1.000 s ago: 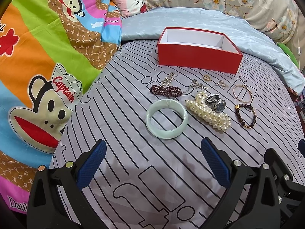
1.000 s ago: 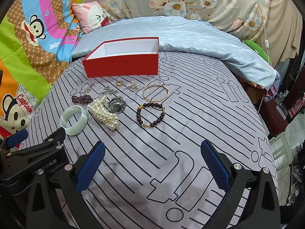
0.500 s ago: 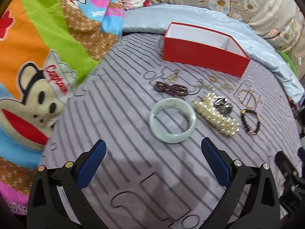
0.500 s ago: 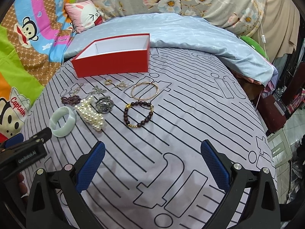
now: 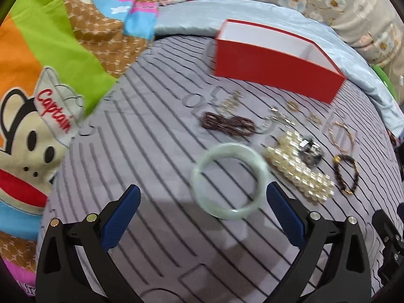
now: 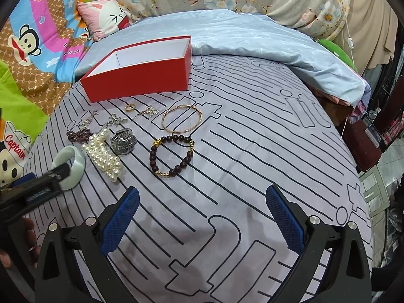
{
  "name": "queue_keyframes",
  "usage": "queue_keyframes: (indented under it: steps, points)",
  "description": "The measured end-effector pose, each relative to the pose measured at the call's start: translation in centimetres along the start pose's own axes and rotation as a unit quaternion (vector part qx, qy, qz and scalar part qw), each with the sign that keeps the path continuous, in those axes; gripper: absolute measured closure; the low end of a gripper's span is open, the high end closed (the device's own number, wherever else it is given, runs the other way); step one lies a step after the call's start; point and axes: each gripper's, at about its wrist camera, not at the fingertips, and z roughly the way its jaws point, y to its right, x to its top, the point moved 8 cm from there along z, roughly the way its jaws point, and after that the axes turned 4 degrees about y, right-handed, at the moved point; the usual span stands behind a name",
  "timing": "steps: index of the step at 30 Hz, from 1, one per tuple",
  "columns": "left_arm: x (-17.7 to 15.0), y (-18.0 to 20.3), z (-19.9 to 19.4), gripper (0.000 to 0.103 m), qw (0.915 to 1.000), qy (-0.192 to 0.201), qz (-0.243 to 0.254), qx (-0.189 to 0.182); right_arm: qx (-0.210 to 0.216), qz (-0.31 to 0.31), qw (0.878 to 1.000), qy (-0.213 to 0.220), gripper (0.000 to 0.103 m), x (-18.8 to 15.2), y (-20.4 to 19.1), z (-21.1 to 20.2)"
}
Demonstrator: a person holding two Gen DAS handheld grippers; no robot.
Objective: Organize jewelry
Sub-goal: 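Lower the left tool onto the jade bangle and grasp its rim, then lift the jade bangle with the left tool while the right tool grasps the gold bangle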
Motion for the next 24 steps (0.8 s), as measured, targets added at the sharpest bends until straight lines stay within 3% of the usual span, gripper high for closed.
queue_keyframes:
  steps: [4,12,15,19,24]
  points:
    - [0.2,-1.4,1.1,0.007,0.9998,-0.008,-0.004,0.018,0.003,-0.005,1.000,-0.002,0.005,0.1,-0.6,0.4]
    - [0.4,-1.0,3.6,0.030,0.9997,-0.021,0.008,0.008,0.004,-0.011,1.000,-0.008,0.005,0.4,-1.3,1.3]
    - [0.9,-0.5,3.7,0.044,0.9998,-0.014,0.012,0.000,0.005,-0.011,1.000,-0.012,0.005,0.4,-1.5,1.7]
    - [1.2,0.7,3.5,0.080,0.9994,-0.008,0.029,-0.019,0.005,-0.014,1.000,-0.015,0.005,0.6,-1.8,2.3]
    - [1.2,0.9,3.3,0.091,0.9986,-0.019,0.016,-0.048,0.003,-0.015,1.000,-0.008,0.005,1.5,-1.7,2.6]
